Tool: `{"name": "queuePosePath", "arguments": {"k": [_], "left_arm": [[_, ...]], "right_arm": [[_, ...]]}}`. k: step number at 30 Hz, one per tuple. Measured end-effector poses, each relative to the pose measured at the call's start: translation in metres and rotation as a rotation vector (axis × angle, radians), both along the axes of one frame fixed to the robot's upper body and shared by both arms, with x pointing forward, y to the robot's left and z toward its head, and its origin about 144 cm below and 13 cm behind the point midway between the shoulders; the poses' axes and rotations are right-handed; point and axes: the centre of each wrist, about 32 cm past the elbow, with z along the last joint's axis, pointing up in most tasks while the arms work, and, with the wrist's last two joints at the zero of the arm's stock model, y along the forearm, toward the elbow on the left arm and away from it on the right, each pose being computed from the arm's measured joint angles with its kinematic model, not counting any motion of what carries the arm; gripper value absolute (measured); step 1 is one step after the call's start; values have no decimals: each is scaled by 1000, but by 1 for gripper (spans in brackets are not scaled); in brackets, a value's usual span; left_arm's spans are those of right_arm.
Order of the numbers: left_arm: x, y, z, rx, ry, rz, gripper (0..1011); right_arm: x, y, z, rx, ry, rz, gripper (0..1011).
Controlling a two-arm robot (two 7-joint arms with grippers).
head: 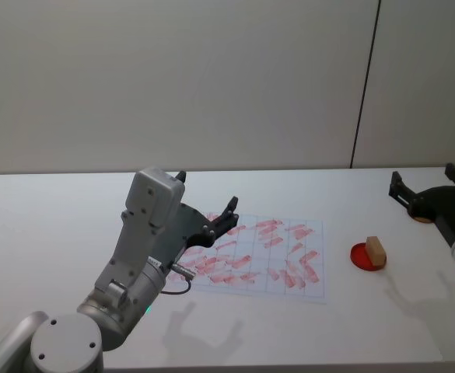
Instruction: Use the one hand to pick up the stamp and affix it onto the A4 paper.
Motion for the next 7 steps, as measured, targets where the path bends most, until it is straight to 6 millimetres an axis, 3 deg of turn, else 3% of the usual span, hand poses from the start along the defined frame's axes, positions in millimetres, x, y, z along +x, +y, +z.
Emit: {"name": "queuePosePath", "arguments": {"k": [7], "left_arm": [[0, 0, 0, 0, 0, 0, 993]], "right_arm": [[-4, -2, 4, -1, -17, 1, 1001]]}}
